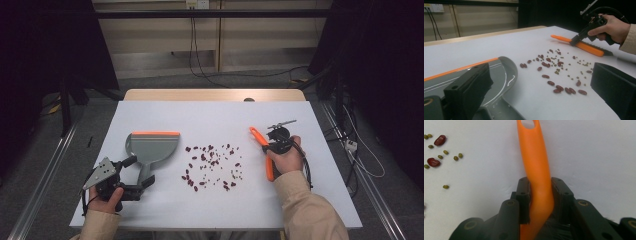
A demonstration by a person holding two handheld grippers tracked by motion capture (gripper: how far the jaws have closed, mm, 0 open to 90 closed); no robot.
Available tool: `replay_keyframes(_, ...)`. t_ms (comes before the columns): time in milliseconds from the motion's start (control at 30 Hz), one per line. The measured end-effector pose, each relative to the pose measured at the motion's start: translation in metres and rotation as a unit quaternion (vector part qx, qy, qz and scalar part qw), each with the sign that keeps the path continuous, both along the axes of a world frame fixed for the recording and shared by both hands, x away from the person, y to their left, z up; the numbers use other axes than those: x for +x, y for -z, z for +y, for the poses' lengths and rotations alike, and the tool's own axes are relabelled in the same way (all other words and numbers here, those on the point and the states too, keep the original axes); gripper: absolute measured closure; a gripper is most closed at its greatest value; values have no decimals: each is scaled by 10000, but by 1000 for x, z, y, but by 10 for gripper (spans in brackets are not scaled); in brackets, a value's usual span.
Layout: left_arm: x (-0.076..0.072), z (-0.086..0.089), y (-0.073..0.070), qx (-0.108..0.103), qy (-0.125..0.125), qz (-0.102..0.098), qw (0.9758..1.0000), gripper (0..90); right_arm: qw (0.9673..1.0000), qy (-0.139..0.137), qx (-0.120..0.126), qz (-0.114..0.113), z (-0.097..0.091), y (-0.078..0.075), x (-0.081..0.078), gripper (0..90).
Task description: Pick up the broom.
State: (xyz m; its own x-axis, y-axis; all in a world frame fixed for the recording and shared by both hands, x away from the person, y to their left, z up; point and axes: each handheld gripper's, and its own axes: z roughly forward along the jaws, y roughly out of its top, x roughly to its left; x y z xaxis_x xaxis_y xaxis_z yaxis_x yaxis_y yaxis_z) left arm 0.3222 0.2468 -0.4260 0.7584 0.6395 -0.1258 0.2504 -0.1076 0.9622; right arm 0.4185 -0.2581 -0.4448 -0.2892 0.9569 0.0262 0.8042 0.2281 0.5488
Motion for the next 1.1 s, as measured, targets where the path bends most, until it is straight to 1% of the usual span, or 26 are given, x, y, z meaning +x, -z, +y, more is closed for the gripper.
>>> replay_keyframes(100, 0, 4, 0, -2, -50, -4, 10000, 29, 10000, -49, -2, -64, 0, -1, -1, 705)
replay_keyframes(167, 0, 5, 0, -18, -69, -15, 10000, 29, 9998, -64, 8, -175, 0, -3, -3, 706)
replay_keyframes(200, 0, 5, -1, -40, -89, -19, 10000, 29, 9994, -24, 125, -313, -2, -6, -6, 707)
replay_keyframes(233, 0, 5, -1, -21, -77, -30, 10000, 29, 9994, -24, 125, -313, -2, -6, -6, 707)
replay_keyframes(267, 0, 4, -2, -27, -53, -58, 10000, 29, 9991, -36, 193, -384, -3, -8, -8, 708)
replay_keyframes(300, -1, 3, -2, -14, -65, -42, 10000, 29, 9985, -26, 234, -485, -4, -9, -10, 708)
replay_keyframes(333, -1, 2, -3, -13, -70, -66, 10000, 29, 9970, -68, 344, -689, -6, -13, -17, 709)
replay_keyframes(367, -1, 2, -4, -31, -54, -83, 9999, 29, 9970, -68, 344, -689, -6, -13, -17, 709)
replay_keyframes(400, -1, 1, -6, -15, -33, -115, 9999, 29, 9958, -56, 347, -840, -7, -16, -21, 710)
replay_keyframes(467, -2, -1, -8, -13, -37, -122, 9999, 29, 9925, -82, 520, -1107, -11, -21, -29, 710)
replay_keyframes(533, -3, -3, -9, -24, -37, -145, 9999, 29, 9878, -72, 728, -1378, -15, -27, -38, 711)
replay_keyframes(567, -4, -4, -11, -19, -61, -155, 9999, 29, 9849, -35, 836, -1518, -16, -29, -42, 712)
replay_keyframes(600, -4, -5, -11, -28, -35, -158, 9999, 29, 9823, -23, 924, -1631, -17, -32, -46, 713)
replay_keyframes(633, -4, -6, -13, -74, -10, -172, 9998, 29, 9798, -10, 985, -1742, -18, -33, -49, 714)
replay_keyframes(667, -4, -7, -15, -82, -9, -186, 9998, 29, 9768, 25, 1057, -1861, -19, -36, -52, 715)
replay_keyframes(700, -4, -9, -17, -73, -2, -213, 9997, 29, 9730, 34, 1232, -1953, -20, -38, -56, 715)
replay_keyframes(733, -4, -11, -18, -111, 9, -226, 9997, 29, 9690, 80, 1348, -2071, -20, -39, -58, 716)
replay_keyframes(767, -4, -12, -19, -102, 42, -260, 9996, 29, 9667, 86, 1421, -2129, -20, -40, -61, 716)
replay_keyframes(800, -4, -14, -20, -123, 27, -263, 9996, 30, 9632, 84, 1526, -2213, -21, -41, -63, 717)
replay_keyframes(867, -4, -18, -21, -107, 82, -274, 9995, 30, 9568, 148, 1723, -2338, -22, -42, -66, 718)
replay_keyframes(900, -4, -20, -22, -125, 89, -275, 9995, 30, 9525, 185, 1836, -2422, -22, -41, -68, 718)
replay_keyframes(933, -4, -21, -23, -105, 106, -280, 9995, 30, 9499, 163, 1891, -2483, -23, -42, -70, 718)
replay_keyframes(967, -4, -23, -23, -143, 134, -277, 9994, 30, 9475, 173, 1955, -2524, -22, -42, -71, 718)
replay_keyframes(1000, -4, -25, -23, -146, 139, -262, 9995, 30, 9436, 200, 2069, -2578, -22, -42, -73, 718)
replay_keyframes(1067, -3, -27, -23, -72, 172, -276, 9994, 30, 9395, 213, 2165, -2644, -23, -42, -75, 719)
replay_keyframes(1100, -3, -28, -23, -77, 174, -256, 9995, 30, 9391, 205, 2169, -2657, -23, -42, -76, 719)
